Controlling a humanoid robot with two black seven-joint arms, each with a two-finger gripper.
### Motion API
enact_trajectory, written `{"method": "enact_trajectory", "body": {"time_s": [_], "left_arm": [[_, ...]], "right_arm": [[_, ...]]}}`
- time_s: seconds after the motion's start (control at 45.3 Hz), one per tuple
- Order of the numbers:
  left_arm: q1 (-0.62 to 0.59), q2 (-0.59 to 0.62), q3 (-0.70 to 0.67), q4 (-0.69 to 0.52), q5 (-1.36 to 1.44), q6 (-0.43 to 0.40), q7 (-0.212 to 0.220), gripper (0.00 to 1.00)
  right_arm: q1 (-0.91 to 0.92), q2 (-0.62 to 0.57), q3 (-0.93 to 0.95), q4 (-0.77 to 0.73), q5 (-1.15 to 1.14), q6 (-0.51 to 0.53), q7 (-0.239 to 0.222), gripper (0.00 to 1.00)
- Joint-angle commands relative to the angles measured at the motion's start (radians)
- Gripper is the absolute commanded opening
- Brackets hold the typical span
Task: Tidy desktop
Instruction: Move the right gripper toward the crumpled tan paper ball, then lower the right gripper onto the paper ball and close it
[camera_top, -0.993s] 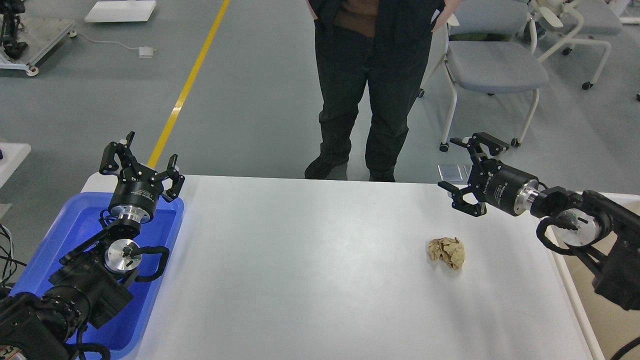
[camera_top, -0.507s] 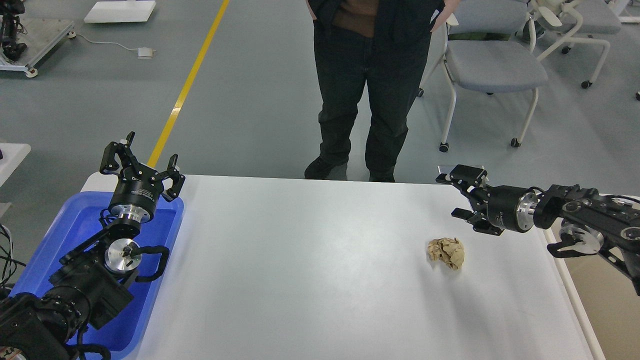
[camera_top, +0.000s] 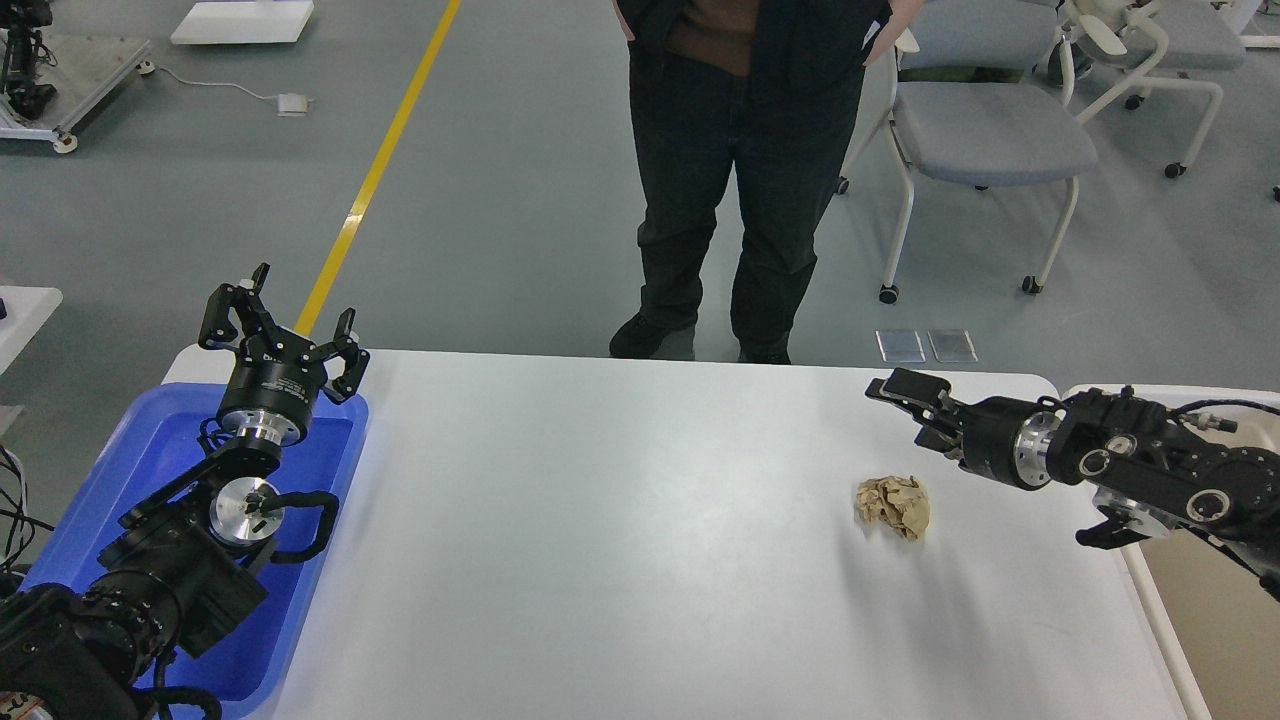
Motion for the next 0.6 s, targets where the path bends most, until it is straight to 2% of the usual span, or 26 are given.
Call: {"method": "enact_trajectory", "body": {"time_s": [0.0,0.331,0.574], "left_arm": [[0.0,0.0,0.0,0.0,0.0,0.0,0.0,1.0],[0.0,0.0,0.0,0.0,0.0,0.0,0.0,1.0],[0.0,0.0,0.0,0.0,0.0,0.0,0.0,1.0]], "right_arm": [[-0.033,0.019,-0.046,-0.004,-0.141,-0.13,0.018,1.0],[-0.075,0.05,-0.125,-0.001,-0.305,-0.315,0.031,1.0],[-0.11,0.077,-0.135,-0.028,-0.335,-0.349,0.031,1.0]]}}
